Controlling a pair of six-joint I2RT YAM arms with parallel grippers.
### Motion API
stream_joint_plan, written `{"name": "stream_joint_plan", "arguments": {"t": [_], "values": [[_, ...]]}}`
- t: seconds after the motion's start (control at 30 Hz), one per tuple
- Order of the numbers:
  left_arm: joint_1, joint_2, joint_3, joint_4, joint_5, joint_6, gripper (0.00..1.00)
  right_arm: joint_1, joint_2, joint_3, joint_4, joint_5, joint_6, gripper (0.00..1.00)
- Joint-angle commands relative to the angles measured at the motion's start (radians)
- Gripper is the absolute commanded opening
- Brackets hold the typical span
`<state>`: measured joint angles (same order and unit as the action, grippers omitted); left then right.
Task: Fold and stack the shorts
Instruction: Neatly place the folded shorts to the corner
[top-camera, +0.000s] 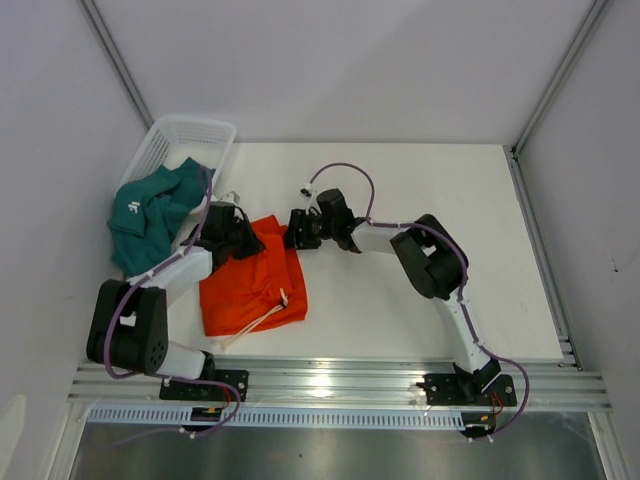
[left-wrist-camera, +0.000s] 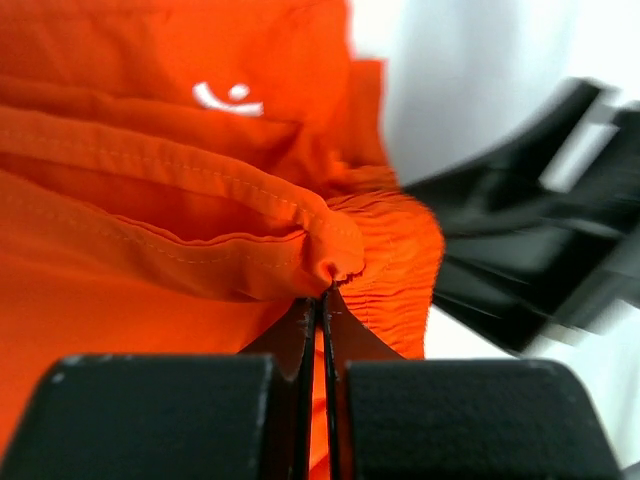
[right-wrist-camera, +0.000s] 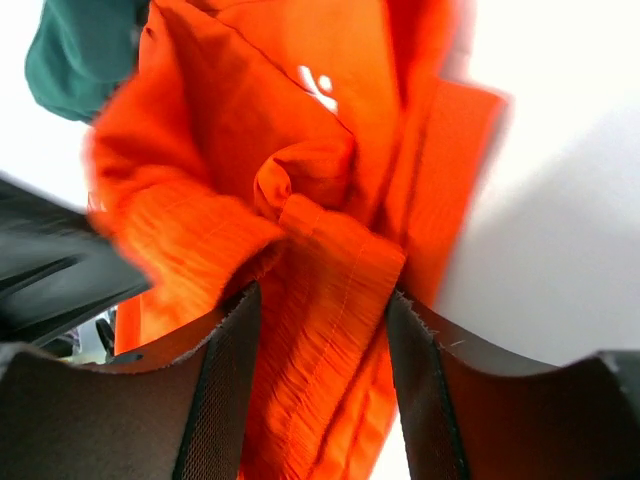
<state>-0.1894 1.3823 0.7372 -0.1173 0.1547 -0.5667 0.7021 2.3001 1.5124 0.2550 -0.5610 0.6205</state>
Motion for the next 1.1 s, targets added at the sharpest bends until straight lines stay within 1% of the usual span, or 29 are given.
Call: {"name": "stream_joint_plan", "arguments": {"t": [0.0, 0.17, 0.23, 0.3, 0.43, 0.57, 0.6, 0.63, 0.67, 0.7, 0.77, 0.8, 0.87, 0.97, 1.07], "values": [[-0.007, 0.076, 0.039, 0.05, -0.001, -0.016, 0.0, -0.01, -0.119, -0.049, 0.02, 0.075, 0.002, 0.56], [-0.007, 0.17, 0.062, 0.105, 0.006, -0.022, 0.0, -0.018, -0.241, -0.151, 0.056, 0.212, 0.01, 0.57], [-0.007, 0.182, 0.068, 0.111, 0.016, -0.019, 0.0, -0.019, -0.28, -0.214, 0.098, 0.231, 0.015, 0.56], [-0.01, 0.187, 0.071, 0.146, 0.028, -0.018, 0.0, -0.023, -0.289, -0.242, 0.115, 0.202, 0.016, 0.53], [-0.013, 0.159, 0.065, 0.165, 0.049, -0.024, 0.0, -0.018, -0.272, -0.236, 0.119, 0.13, 0.03, 0.46], [-0.016, 0.101, 0.054, 0.159, 0.062, -0.029, 0.01, -0.016, -0.26, -0.25, 0.15, 0.109, 0.048, 0.43], [-0.016, 0.095, 0.065, 0.148, 0.06, -0.025, 0.15, -0.012, -0.26, -0.253, 0.162, 0.104, 0.05, 0.42], [-0.016, 0.089, 0.073, 0.125, 0.056, -0.022, 0.24, -0.01, -0.26, -0.253, 0.162, 0.096, 0.053, 0.39], [-0.016, 0.084, 0.074, 0.125, 0.048, -0.021, 0.39, -0.009, -0.258, -0.251, 0.162, 0.093, 0.053, 0.37], [-0.016, 0.068, 0.077, 0.096, 0.045, -0.021, 0.46, -0.001, -0.258, -0.251, 0.168, 0.089, 0.054, 0.32], [-0.016, 0.048, 0.088, 0.068, 0.042, -0.022, 0.57, 0.002, -0.257, -0.25, 0.171, 0.07, 0.059, 0.27], [-0.016, 0.035, 0.096, 0.053, 0.042, -0.022, 0.59, 0.007, -0.254, -0.248, 0.174, 0.058, 0.062, 0.24], [-0.015, 0.006, 0.137, -0.005, 0.033, -0.022, 0.62, 0.01, -0.254, -0.248, 0.181, 0.046, 0.07, 0.22], [-0.013, -0.011, 0.218, -0.089, 0.022, -0.015, 0.63, 0.022, -0.263, -0.251, 0.185, 0.023, 0.079, 0.2], [-0.002, -0.005, 0.257, -0.117, 0.029, -0.015, 0.63, 0.043, -0.287, -0.264, 0.19, 0.001, 0.09, 0.18]]}}
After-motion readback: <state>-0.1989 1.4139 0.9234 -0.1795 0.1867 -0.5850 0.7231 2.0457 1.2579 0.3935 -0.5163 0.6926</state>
